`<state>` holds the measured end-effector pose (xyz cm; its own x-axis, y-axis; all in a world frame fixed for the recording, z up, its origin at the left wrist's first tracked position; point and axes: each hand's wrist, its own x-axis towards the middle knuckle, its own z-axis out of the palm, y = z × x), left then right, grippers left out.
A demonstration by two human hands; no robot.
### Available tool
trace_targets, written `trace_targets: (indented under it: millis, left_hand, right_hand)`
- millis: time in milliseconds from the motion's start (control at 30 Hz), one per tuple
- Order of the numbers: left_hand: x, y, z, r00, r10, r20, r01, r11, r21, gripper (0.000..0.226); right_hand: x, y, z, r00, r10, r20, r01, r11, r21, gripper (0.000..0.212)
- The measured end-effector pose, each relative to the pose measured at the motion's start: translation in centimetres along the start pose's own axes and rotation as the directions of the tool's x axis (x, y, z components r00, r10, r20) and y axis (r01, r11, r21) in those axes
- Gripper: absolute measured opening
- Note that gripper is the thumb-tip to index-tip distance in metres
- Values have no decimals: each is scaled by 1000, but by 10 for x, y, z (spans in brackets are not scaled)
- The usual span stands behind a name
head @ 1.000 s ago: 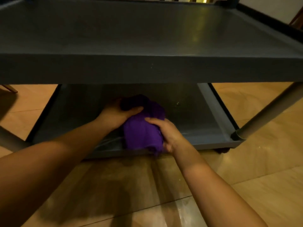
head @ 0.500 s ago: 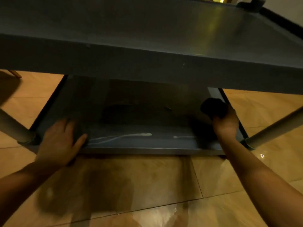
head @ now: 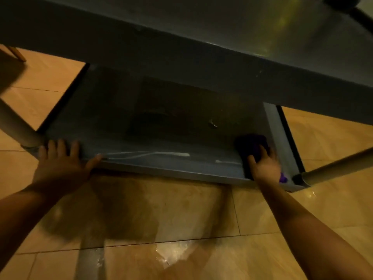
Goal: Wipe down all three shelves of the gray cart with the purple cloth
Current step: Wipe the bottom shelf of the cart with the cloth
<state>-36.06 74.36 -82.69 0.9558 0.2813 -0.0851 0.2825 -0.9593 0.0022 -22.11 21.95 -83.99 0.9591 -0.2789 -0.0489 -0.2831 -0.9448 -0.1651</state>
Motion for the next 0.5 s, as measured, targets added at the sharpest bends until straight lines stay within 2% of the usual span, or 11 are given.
trace_targets:
  millis: [100, 167, 233, 367, 433, 500]
  left_hand:
    - [-7, -3, 0, 999, 29, -24, -29, 999, -20, 83]
    - [-9, -7, -3, 997, 77, -28, -78, 997, -24, 91]
    - [-11, -9, 0, 997, 67, -22, -68, 996, -50, 102]
    - [-5, -17, 11, 997, 29, -65, -33, 998, -61, 122]
    - [-3, -26, 11, 999, 31, -20, -32, 999, -38, 128]
    - [1, -34, 10, 998, 61, 28, -61, 998, -8, 128]
  right_hand:
    - [8, 7, -11, 999, -31, 19, 31, 999, 16, 59]
    - [5, -7, -14, 1000, 5, 25, -6, 999, 52, 54]
    - [-7, -31, -11, 1000, 7, -6, -6, 990, 141, 50]
    - [-46, -80, -1, 993, -118, 2, 112, 952, 286, 47]
    - [-69, -112, 1, 991, -132, 5, 122, 925, 359, 48]
    - [-101, -154, 8, 976, -219, 7, 197, 891, 409, 49]
